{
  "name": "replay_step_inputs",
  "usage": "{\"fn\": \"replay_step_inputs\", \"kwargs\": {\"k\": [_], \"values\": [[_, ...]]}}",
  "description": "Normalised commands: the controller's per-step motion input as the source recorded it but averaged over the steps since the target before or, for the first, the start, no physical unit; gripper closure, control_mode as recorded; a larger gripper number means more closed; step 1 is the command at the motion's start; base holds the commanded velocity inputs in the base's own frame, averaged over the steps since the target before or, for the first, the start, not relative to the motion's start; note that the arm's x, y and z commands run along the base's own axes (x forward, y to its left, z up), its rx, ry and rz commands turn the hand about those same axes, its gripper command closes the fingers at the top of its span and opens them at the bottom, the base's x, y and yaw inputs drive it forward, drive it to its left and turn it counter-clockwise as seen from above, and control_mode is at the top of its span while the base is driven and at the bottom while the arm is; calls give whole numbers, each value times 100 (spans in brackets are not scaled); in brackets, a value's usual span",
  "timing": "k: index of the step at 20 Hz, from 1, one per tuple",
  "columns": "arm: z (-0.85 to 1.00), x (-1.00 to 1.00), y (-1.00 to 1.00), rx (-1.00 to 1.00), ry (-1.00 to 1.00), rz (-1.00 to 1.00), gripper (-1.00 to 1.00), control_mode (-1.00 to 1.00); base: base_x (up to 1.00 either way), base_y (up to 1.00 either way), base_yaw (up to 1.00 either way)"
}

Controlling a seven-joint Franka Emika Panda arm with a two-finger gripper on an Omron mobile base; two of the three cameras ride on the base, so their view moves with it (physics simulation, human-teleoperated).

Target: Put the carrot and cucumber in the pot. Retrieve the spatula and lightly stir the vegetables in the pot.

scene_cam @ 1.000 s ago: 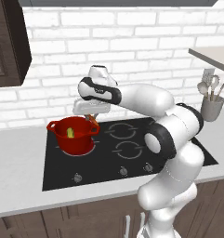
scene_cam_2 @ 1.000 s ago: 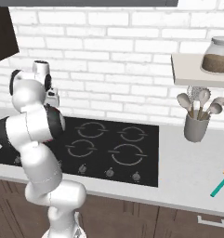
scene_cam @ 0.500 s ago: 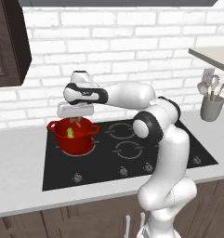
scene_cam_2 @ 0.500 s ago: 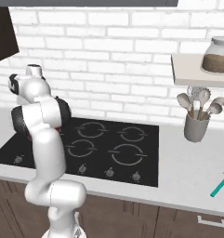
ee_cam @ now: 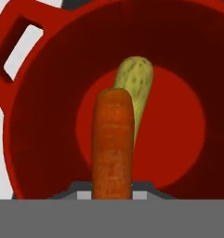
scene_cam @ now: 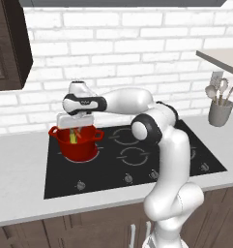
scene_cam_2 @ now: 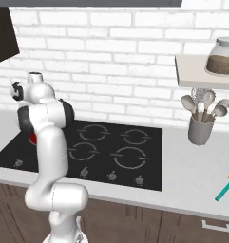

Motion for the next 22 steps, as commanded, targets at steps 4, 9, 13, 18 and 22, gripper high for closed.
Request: {"fn": "replay_step_inputs", "kwargs": {"k": [4,9,13,18,22], "values": [[-38,8,0,0,0,0,100,-100,0,0,0],[-22,7,1,0,0,0,-100,-100,0,0,0],[-1,0,0,0,0,0,-100,-100,0,0,0],[1,-2,0,0,-1,0,-100,-100,0,0,0],[44,-61,-10,0,-3,-3,-100,-100,0,0,0]]}}
